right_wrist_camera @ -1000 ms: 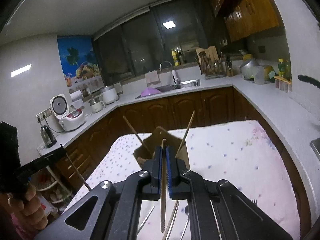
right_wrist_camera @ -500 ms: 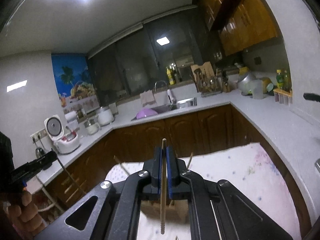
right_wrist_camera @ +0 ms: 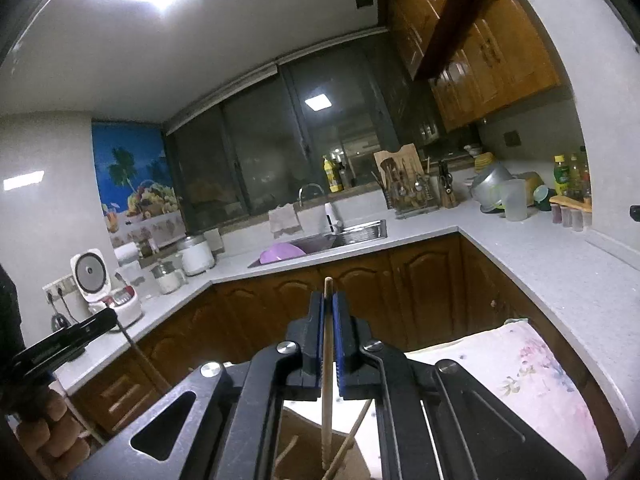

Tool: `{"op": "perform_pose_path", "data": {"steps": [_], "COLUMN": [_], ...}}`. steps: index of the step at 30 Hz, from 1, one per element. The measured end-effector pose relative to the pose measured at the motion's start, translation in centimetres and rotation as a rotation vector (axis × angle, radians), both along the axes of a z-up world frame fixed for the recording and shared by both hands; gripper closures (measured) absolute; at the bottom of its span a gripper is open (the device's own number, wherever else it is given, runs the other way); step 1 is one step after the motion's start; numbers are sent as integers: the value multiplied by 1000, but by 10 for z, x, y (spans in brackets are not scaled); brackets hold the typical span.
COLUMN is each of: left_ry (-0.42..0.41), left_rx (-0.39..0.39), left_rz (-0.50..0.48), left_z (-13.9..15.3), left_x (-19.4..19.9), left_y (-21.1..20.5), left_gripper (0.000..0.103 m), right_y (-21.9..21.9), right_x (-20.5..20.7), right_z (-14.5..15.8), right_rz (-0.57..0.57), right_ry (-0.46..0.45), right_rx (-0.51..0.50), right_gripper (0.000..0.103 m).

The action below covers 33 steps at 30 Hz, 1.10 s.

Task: Organize utensils
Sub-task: 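Lift both chopsticks and carry them above the wooden holder, then drop the chopsticks into the holder by opening both tools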

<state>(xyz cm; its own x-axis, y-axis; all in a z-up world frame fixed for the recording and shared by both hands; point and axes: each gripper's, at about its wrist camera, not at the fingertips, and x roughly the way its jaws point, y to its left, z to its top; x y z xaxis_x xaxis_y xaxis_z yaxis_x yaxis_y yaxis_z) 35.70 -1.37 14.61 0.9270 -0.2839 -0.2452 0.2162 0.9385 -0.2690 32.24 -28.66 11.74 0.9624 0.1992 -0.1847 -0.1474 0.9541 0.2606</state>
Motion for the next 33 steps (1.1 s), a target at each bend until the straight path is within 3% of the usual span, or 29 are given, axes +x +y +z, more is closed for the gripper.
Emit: {"op": "perform_pose_path", "data": {"steps": [9, 17, 33], "left_ry": [89, 148, 197], "left_rx": [-23, 14, 48], "left_rz": [26, 10, 12], "left_z": [-64, -94, -96], "left_x": [24, 33, 43], "left_y": [-7, -19, -17], "left_gripper": [100, 99, 98], "right_y": [-3, 1, -7], "right_x": [12, 19, 26], "right_z": [-47, -74, -78], "right_rz": [-16, -5, 15], "right_ry": [53, 135, 188], "right_rx": [19, 26, 79], "right_gripper": [99, 99, 94]}}
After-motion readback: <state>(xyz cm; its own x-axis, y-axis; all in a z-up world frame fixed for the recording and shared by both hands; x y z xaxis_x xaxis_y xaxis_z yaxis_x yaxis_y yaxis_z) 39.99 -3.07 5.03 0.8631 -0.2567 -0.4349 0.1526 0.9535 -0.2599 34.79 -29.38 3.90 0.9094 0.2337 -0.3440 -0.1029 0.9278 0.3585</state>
